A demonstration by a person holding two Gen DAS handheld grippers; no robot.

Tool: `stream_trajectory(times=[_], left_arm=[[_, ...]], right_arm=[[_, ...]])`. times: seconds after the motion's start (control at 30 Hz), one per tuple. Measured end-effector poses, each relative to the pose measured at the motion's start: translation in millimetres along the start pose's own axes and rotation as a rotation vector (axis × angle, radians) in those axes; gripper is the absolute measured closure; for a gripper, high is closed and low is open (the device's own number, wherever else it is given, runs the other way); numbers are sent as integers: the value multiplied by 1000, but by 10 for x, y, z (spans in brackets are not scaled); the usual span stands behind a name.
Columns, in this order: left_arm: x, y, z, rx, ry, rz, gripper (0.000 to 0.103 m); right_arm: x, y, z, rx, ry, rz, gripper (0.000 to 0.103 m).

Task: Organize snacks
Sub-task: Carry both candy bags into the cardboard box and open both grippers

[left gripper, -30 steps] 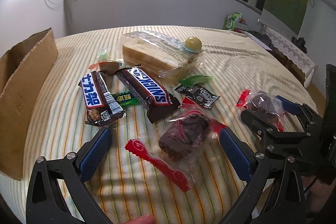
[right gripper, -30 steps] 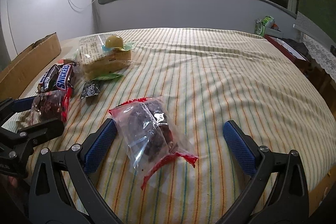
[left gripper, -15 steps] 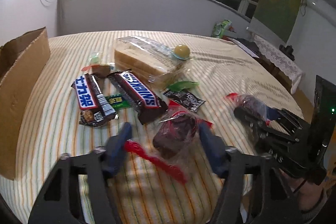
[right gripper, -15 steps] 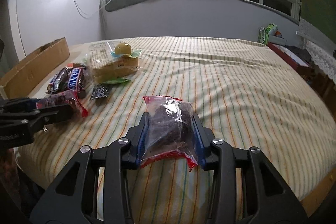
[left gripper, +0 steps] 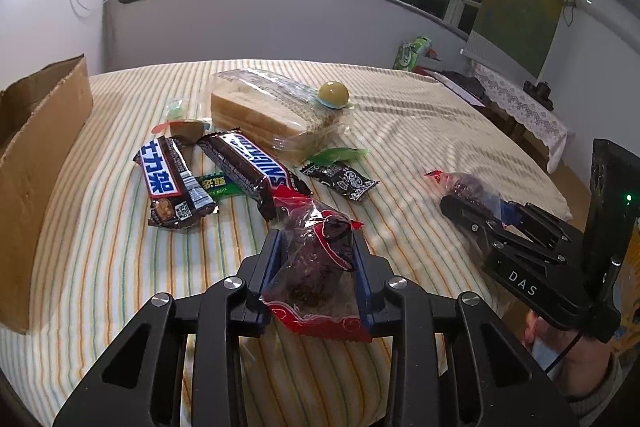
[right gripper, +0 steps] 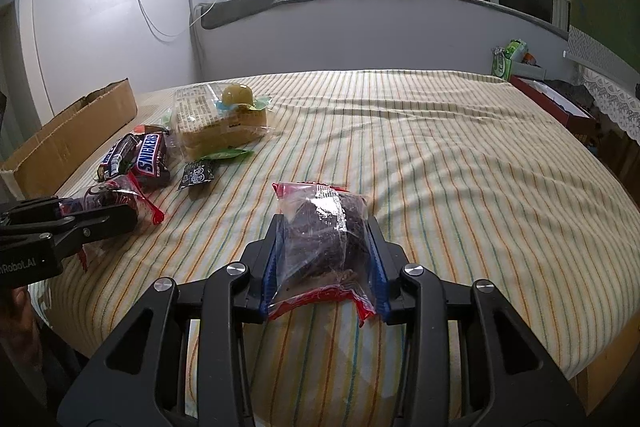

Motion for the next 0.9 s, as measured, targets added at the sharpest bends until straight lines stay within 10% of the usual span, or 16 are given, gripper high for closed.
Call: stream_trajectory(times=[0.3, 0.9], left_arm=[[-15, 70, -13, -18, -23, -32, 72], [-1152, 1414, 110, -120, -117, -333, 72]], right_arm=[[-65, 48, 7, -1, -20, -22, 64], [-1484, 1114, 717, 16, 124, -267, 64]])
Point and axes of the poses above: each gripper's, at about its wrist camera, not at the fingertips, and y roughly against the way its jaws point, z to its left, x to its underside, the point moved 8 cm from there along -y, roughly the way its jaws point, and after that the axes turned 4 degrees about -z, right-handed, at the moved point
